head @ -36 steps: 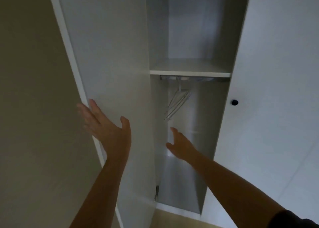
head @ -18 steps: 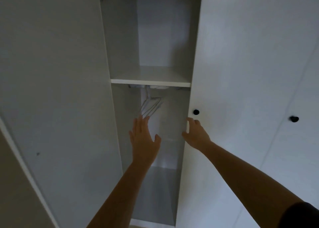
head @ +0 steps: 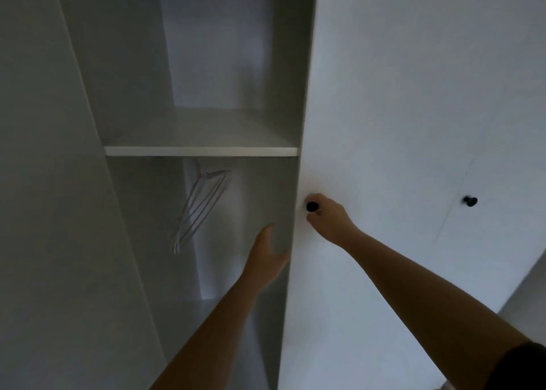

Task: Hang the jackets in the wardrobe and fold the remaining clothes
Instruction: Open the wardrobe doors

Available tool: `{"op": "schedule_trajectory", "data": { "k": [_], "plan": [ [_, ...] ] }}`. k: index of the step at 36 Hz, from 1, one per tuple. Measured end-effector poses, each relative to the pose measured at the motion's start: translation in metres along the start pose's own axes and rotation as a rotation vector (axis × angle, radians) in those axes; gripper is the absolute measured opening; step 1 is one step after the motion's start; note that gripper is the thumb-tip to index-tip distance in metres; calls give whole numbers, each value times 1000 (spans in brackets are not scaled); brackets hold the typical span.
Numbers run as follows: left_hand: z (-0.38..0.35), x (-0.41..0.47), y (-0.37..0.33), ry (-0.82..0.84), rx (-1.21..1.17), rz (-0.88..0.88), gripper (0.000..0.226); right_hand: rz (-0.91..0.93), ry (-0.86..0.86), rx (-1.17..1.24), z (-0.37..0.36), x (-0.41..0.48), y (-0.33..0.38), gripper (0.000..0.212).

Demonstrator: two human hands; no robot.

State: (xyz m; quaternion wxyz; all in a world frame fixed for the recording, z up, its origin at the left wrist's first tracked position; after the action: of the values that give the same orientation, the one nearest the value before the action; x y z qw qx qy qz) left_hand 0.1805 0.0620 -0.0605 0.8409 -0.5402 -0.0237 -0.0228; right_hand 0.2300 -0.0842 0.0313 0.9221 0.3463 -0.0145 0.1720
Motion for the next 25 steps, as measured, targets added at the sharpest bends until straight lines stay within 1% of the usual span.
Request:
{"op": "schedule_trajectory", "data": {
  "k": [2, 5, 6, 7, 9, 10, 12, 16, 18, 20, 22, 23, 25],
  "plan": [
    [-3, 23, -1, 37, 15, -6, 75, 4, -19, -16, -1, 5, 1, 26],
    [-17, 52, -2, 138, -34, -12, 67, -7, -38, 5, -4, 6, -1, 29],
    [-23, 60, -1, 169, -51, -11, 58, -10, -42, 17, -6, 4, -3, 32],
    [-27, 67, -1, 175, -50, -19, 44, -11, -48, 30, -7, 3, -4, 35],
    [-26, 78, -1, 97, 6, -55, 13, -3, -60, 50, -6, 1, -4, 38],
    [-24, 80, -2, 49, 29, -85, 13, -1, -60, 54, -6, 0, -3, 39],
    [-22, 82, 0, 3, 41, -136, 21, -3, -48, 55, -4, 0, -2, 40],
    [-25, 79, 3, 13, 41, -182, 24, -6, -24, 46, 0, -6, -2, 39],
    [-27, 73, 4, 14, 45, -213, 25, 3, -1, 14, 2, -10, 0, 34],
    [-29, 64, 2, 6, 64, -258, 28, 19, -7, -12, 7, -16, 1, 23],
    [-30, 56, 1, -13, 94, -291, 33, 13, -88, 14, 17, -21, 2, 13],
    [-31, 51, -1, -18, 103, -308, 35, 0, -162, 38, 25, -26, 3, 16],
    [-35, 41, -3, -10, 113, -327, 33, -22, -330, 40, 43, -36, 8, 36]
  ]
}}
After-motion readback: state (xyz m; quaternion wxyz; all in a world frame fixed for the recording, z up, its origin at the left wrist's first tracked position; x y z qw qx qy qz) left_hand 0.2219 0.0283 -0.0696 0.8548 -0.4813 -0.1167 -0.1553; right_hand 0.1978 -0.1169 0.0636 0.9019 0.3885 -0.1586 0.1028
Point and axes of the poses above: each hand's wrist, its own x-axis towards the middle knuckle, its own z-axis out of the back of the hand, y = z × x, the point moved 7 cm from there along x, towards the middle knuckle, and after that the axes turned 8 degrees about y, right-handed, at the moved point
